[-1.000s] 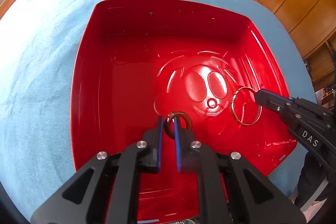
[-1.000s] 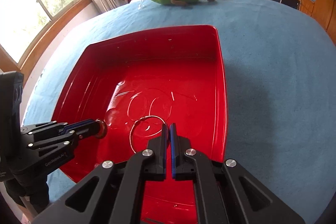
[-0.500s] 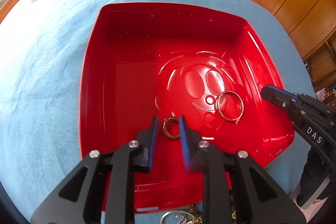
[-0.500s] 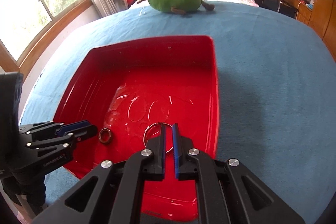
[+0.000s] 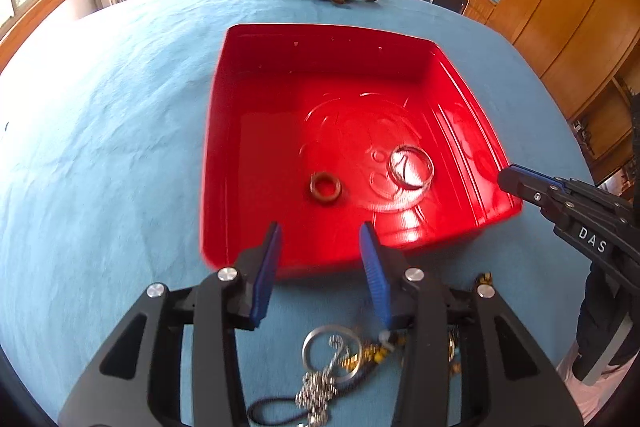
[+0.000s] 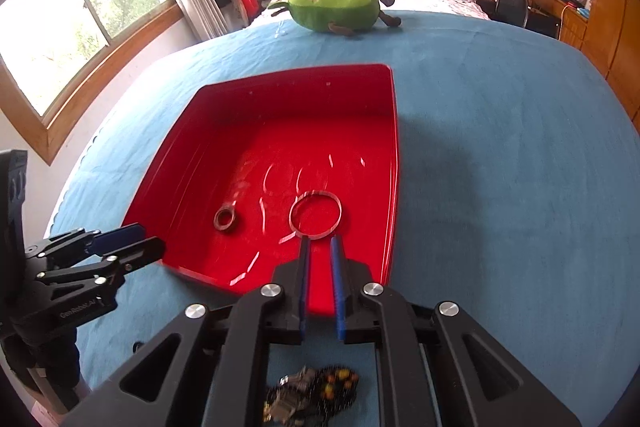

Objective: Organize jewelry
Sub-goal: 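Grasp the silver chain keychain with the left tool and lift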

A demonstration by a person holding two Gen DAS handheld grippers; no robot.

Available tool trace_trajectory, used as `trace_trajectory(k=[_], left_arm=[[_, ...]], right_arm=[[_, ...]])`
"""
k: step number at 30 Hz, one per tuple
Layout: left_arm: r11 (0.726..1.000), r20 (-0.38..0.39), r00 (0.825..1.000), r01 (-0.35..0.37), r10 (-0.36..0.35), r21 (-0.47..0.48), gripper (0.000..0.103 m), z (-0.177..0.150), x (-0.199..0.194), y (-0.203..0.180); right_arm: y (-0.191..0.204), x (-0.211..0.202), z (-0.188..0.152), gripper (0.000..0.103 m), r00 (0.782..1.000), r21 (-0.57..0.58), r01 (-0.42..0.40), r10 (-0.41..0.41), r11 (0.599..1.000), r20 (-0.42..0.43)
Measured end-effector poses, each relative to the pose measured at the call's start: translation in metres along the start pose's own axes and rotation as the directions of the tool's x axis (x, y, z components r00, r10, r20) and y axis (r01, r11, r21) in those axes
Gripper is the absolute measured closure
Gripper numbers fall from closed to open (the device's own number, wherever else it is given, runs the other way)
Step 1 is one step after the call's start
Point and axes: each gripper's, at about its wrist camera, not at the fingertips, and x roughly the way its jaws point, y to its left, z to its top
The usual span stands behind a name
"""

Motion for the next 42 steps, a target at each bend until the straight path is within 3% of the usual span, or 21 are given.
trace_trajectory(k=[2, 10, 17, 24, 38, 39, 40, 42], left_arm=[[0.999, 0.035, 0.999, -0.033, 0.033, 0.016, 0.062, -0.011, -0.012, -0.001], [0.999, 0.108, 0.993, 0.044, -0.046, 0.021, 0.062, -0.071, -0.048, 0.013], [0.996, 0.025, 0.998, 0.058, -0.06, 0.063, 0.063, -0.093, -0.029, 0.01], [0.994, -0.077, 0.993, 0.094, -0.089, 0.064, 0.064, -0.106, -0.002, 0.01], [0.991, -0.141, 0.982, 0.132, -0.127, 0.025, 0.064, -0.114, 0.017, 0.019], [0.991, -0.14, 0.982, 0.129, -0.124, 0.025, 0.066, -0.114, 0.017, 0.019], [0.991, -0.14, 0.983, 0.128, -0.123, 0.026, 0.075, -0.113, 0.017, 0.018], [0.989, -0.149, 0.979, 0.143, -0.138, 0.024, 0.084, -0.113, 0.018, 0.018]], right_arm=[[0.002, -0.005, -0.007, 0.093, 1.0, -0.003, -0.004, 0.004, 1.0, 0.0], [0.008, -0.031, -0.037, 0.09, 0.999, -0.018, -0.028, 0.029, 0.999, 0.033], [0.003, -0.027, -0.068, 0.088, 0.997, -0.014, -0.073, 0.073, 0.997, 0.003], [0.001, -0.02, -0.075, 0.087, 0.996, -0.008, -0.088, 0.088, 0.996, -0.013], [-0.002, -0.011, -0.08, 0.085, 0.996, 0.002, -0.085, 0.085, 0.996, -0.037], [-0.002, -0.01, -0.08, 0.085, 0.996, 0.002, -0.084, 0.084, 0.996, -0.039], [-0.002, -0.009, -0.08, 0.085, 0.996, 0.001, -0.083, 0.083, 0.997, -0.042], [0.0, -0.006, -0.082, 0.085, 0.995, -0.001, -0.081, 0.081, 0.997, -0.051]])
